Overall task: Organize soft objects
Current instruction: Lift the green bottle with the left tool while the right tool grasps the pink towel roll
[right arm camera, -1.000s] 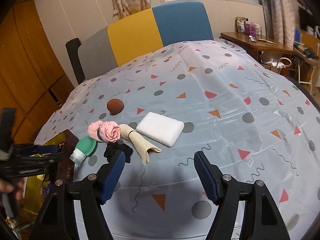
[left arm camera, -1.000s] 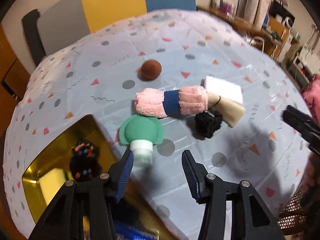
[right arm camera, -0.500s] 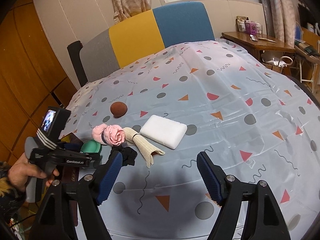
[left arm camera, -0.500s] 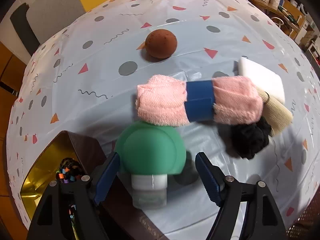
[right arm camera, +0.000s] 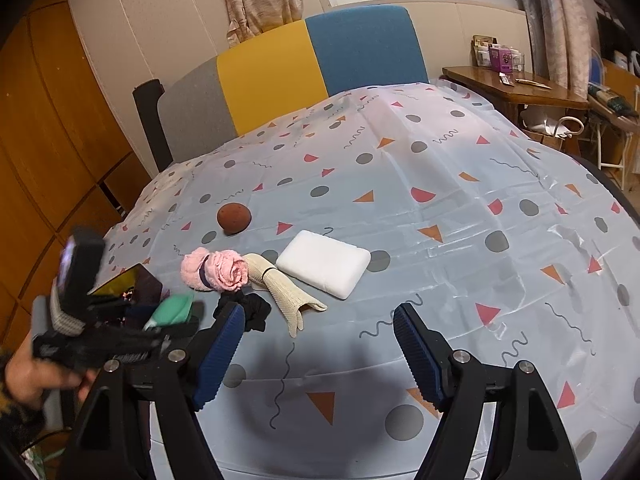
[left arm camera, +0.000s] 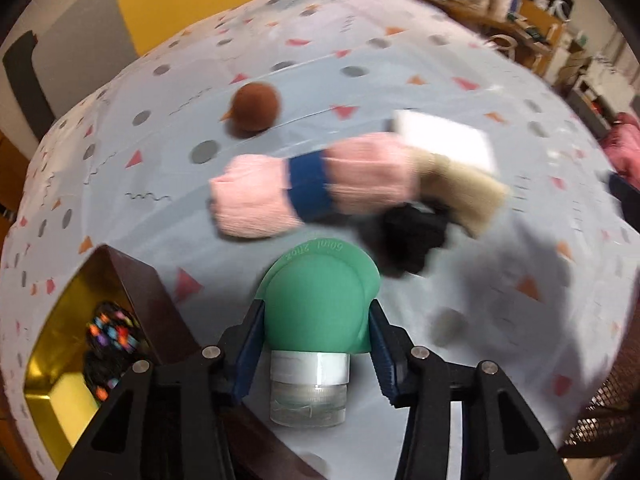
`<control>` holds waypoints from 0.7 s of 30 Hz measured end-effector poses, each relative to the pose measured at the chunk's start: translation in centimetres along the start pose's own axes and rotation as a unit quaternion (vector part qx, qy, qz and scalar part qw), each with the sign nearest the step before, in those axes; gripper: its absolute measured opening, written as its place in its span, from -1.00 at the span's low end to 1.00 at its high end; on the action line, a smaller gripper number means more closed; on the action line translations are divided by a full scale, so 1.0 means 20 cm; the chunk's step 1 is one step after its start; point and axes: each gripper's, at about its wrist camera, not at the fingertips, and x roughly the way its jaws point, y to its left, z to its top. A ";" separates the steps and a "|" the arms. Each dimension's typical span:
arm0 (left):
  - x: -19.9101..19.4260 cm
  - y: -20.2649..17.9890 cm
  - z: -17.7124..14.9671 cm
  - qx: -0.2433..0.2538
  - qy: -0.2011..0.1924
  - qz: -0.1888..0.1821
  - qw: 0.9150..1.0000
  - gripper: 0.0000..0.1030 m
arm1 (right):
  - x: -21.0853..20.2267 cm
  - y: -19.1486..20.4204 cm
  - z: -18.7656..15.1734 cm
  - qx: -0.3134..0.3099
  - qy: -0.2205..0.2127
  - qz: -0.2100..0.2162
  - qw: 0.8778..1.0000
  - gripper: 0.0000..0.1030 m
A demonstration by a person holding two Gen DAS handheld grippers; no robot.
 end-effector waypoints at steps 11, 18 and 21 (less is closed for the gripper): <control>-0.30 -0.18 -0.25 -0.030 -0.062 -0.053 0.996 -0.04 | 0.05 0.00 -0.03 -0.009 0.020 -0.014 1.000 0.50; -0.43 -0.14 -0.33 -0.063 -0.088 -0.054 0.993 -0.04 | 0.08 0.01 -0.06 -0.014 0.032 -0.021 0.999 0.50; -0.48 -0.12 -0.38 -0.076 -0.110 -0.053 0.990 -0.04 | 0.10 0.02 -0.07 -0.023 0.037 -0.022 0.999 0.50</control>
